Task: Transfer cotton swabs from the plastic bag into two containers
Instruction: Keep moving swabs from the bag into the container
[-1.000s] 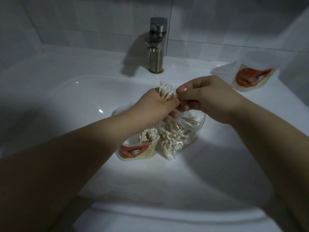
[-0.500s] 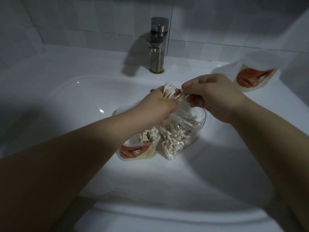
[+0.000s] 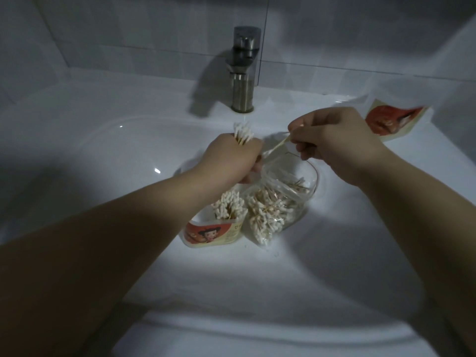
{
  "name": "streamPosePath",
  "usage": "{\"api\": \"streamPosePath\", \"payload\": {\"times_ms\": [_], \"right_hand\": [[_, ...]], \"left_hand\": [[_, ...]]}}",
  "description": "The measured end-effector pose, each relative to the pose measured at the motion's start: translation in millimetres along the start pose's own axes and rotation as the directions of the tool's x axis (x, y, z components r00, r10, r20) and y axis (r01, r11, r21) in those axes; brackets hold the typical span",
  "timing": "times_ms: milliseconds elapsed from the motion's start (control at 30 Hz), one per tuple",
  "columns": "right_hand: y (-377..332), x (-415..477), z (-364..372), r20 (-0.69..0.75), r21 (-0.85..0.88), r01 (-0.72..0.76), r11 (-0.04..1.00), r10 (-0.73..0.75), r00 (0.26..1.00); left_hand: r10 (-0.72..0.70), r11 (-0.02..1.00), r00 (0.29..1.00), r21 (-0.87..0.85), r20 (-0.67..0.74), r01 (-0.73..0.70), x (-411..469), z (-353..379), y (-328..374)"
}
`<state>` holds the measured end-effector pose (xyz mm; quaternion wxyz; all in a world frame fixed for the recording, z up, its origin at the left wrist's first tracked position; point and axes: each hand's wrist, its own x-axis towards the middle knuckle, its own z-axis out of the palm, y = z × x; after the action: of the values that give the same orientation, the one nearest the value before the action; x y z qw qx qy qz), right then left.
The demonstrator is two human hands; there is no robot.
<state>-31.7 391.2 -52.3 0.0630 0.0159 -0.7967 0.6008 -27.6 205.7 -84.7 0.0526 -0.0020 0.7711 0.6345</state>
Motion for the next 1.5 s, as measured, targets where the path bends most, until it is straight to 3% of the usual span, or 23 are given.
{"api": "streamPosePath", "payload": {"times_ms": [133, 267, 367, 600, 800, 900, 1067, 1367, 1500], "right_hand": [[-0.6, -6.7, 8.0, 0.130, -0.096, 0.051, 0.994, -0.039, 0.991], [-0.6, -11.5, 10.5, 0.241, -0.177, 0.105, 0.979, -0.060, 0.969], [0.5, -9.0, 7.6, 0.240, -0.122, 0.038, 0.992, -0.008, 0.971], [1.8, -8.0, 5.7, 0.206, -0.043, -0.029, 0.999, 0.037, 0.978], [-2.5, -10.2, 5.7, 0.192, -0.103, 0.031, 0.994, -0.010, 0.981], [-5.1, -11.7, 7.9, 0.155, -0.122, 0.068, 0.990, -0.049, 0.987], [-2.7, -12.1, 10.5, 0.149, -0.178, 0.068, 0.982, -0.041, 0.988], [-3.3, -13.2, 14.1, 0.093, -0.175, 0.242, 0.954, -0.229, 0.969], [-3.0, -14.0, 12.0, 0.190, -0.355, 0.304, 0.884, -0.251, 0.949]], "left_hand": [[0.054, 0.986, 0.988, -0.162, 0.147, -0.030, -5.5, 1.6, 3.8], [0.109, 0.994, 0.969, -0.011, 0.221, -0.109, -7.5, 2.8, 1.9], [0.100, 0.995, 0.966, -0.043, 0.238, -0.092, -5.3, 4.9, 0.6], [0.101, 0.993, 0.995, 0.053, 0.003, -0.101, 1.2, 0.3, 0.8], [0.043, 0.958, 0.994, -0.287, 0.099, -0.013, -8.8, 5.4, 7.2], [0.057, 0.938, 0.978, -0.345, 0.200, 0.016, -12.1, 4.6, 10.0], [0.057, 0.964, 0.972, -0.266, 0.227, 0.006, -12.2, 7.9, 9.3], [-0.004, 0.991, 0.944, -0.122, 0.330, 0.047, -11.0, 5.7, 3.7], [0.019, 0.989, 0.937, -0.141, 0.348, 0.032, -11.0, 4.6, 2.2]]}}
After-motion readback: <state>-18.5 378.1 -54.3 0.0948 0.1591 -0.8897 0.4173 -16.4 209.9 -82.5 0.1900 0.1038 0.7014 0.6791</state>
